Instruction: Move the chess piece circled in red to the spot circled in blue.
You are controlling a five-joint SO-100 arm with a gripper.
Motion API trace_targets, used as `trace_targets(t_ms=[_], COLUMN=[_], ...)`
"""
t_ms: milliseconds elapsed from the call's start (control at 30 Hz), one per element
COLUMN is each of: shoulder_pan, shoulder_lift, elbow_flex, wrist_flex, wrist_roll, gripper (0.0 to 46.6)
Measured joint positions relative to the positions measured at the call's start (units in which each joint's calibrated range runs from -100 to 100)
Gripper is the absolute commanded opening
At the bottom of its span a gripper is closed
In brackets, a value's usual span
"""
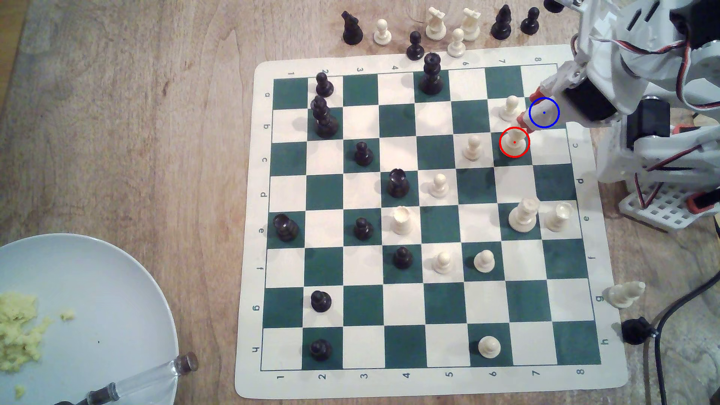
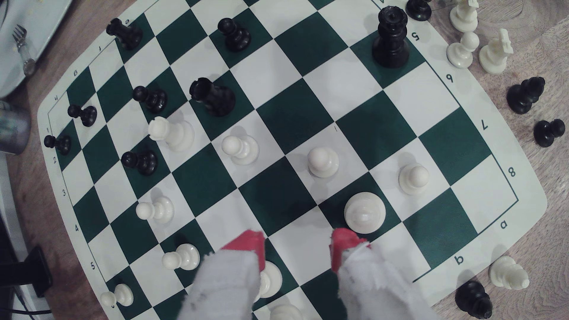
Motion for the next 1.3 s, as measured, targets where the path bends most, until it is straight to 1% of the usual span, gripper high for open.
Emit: trace_targets(t_ms=[133,167,200,300,467,533,600,767,1300], shoulder_pan=[1.47,1.77,2.43,2.95,3.32,4.2,4.57,5.53,6.27], shoulder_lift=[1.84,2.93,5.03,7.37,10.56,12.57,13.91,16.84,18.35], elbow_flex=[1.08,1.08,1.08,1.45,3.62,4.52,6.15,9.58,15.36], wrist_flex=[1.12,1.67,2.23,2.31,1.2,-0.16,-1.43,-5.5,-13.55], wrist_roll=[0.29,0.59,1.07,1.51,1.56,2.25,2.83,3.52,3.76], gripper=[12.2,15.1,16.3,17.3,16.9,16.7,15.4,15.7,15.2])
